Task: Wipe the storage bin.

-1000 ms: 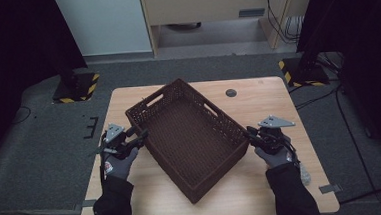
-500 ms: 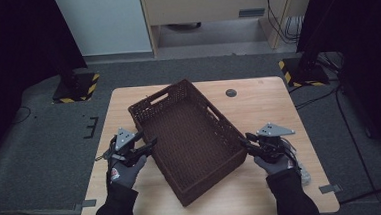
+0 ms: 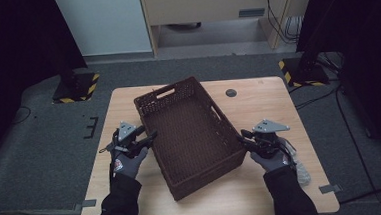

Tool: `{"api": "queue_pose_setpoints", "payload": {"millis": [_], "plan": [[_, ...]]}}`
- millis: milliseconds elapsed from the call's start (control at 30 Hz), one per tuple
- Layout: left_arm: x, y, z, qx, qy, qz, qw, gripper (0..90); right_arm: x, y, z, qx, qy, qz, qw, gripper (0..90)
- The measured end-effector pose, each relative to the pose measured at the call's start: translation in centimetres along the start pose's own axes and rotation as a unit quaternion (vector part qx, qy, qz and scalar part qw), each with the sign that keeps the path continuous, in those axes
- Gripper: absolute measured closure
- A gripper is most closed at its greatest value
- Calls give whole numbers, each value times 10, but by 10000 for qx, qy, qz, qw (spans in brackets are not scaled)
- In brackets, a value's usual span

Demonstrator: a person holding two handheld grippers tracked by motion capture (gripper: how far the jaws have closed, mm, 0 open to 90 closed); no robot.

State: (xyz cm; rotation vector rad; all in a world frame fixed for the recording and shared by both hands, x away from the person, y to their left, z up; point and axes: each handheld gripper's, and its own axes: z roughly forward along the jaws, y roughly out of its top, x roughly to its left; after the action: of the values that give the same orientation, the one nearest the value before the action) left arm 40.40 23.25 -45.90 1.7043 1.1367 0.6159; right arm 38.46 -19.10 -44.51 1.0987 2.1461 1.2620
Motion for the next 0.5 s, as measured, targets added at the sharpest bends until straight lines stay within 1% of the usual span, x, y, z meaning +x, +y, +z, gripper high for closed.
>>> {"api": "queue_pose_setpoints", "payload": {"millis": [67, 133, 233, 267, 333, 367, 400, 500], "plan": [[1, -1, -4, -1, -67, -37, 10000, 424, 3, 0, -1, 74, 21, -109, 9999, 752], [0, -1, -12, -4, -76, 4, 10000, 421, 5, -2, -1, 124, 29, -173, 9998, 761], [-3, -3, -22, -27, -118, 89, 9999, 417, 5, -3, -2, 128, 39, -186, 9997, 765], [-6, -4, -26, -46, -175, 89, 9998, 416, 6, -4, -3, 129, 41, -176, 9998, 765], [-9, -6, -32, -51, -226, 114, 9997, 412, 9, -5, -6, 142, 84, -187, 9997, 758], [-12, -7, -34, -87, -254, 79, 9996, 409, 11, -5, -7, 158, 109, -205, 9996, 753], [-14, -8, -36, -84, -288, 95, 9995, 407, 13, -6, -9, 165, 141, -212, 9995, 748], [-20, -10, -34, 23, -253, 244, 9994, 404, 20, -7, -12, 199, 262, -261, 9991, 730]]}}
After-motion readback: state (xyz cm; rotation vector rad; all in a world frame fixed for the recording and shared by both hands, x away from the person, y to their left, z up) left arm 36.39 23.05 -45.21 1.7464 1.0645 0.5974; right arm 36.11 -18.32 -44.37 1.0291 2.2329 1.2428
